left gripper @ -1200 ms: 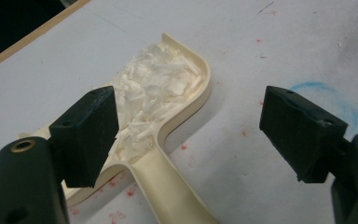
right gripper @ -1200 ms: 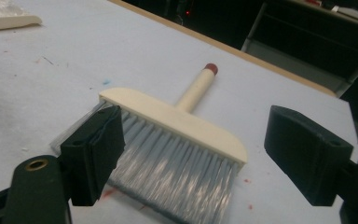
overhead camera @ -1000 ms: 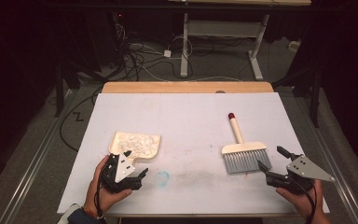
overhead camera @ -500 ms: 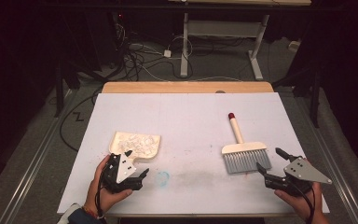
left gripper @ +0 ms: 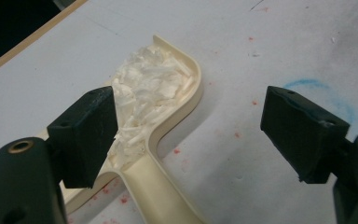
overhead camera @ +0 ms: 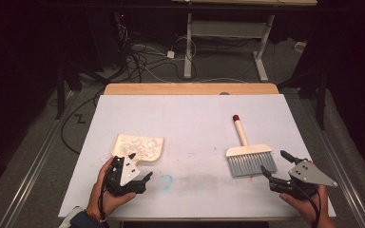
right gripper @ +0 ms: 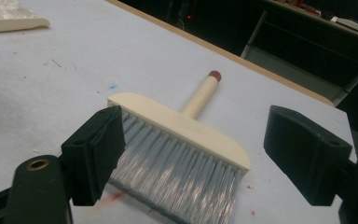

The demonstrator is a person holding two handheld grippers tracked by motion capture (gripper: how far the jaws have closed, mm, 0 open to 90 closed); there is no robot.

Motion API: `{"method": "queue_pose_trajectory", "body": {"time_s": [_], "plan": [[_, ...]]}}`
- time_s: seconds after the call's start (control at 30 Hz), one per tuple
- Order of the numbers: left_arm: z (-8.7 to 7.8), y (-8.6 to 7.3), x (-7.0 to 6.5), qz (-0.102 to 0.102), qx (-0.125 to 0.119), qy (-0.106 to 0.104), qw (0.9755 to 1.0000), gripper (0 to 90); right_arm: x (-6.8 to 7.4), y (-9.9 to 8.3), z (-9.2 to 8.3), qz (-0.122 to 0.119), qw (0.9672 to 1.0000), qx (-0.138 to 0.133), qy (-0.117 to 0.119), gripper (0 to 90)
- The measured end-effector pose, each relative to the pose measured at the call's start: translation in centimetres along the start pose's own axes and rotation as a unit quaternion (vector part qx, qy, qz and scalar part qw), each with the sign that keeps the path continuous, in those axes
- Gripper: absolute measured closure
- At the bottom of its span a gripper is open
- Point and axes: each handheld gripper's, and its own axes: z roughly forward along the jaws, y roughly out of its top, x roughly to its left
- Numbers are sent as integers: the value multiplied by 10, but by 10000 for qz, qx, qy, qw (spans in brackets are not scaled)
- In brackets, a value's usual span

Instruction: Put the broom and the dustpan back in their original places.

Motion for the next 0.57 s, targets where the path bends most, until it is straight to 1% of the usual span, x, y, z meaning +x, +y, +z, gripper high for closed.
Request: {"method": "queue_pose_trajectory", "body": {"time_s": [0.07,0.17,0.27,0.37,0.57], "plan": [[1,0,0,14,25,27,10000,182,0,0,0,12,10000,2,5,215],[2,1,0,-1,34,5,10000,182,-1,0,1,27,10000,2,21,215],[3,1,-1,24,53,1,10000,182,-1,-1,1,-11,10000,43,20,215],[3,2,-2,32,56,-3,10000,182,-1,-1,1,0,10000,78,-12,215],[5,4,-5,59,83,-21,9999,182,-1,-1,1,-1,10000,47,18,215]]}}
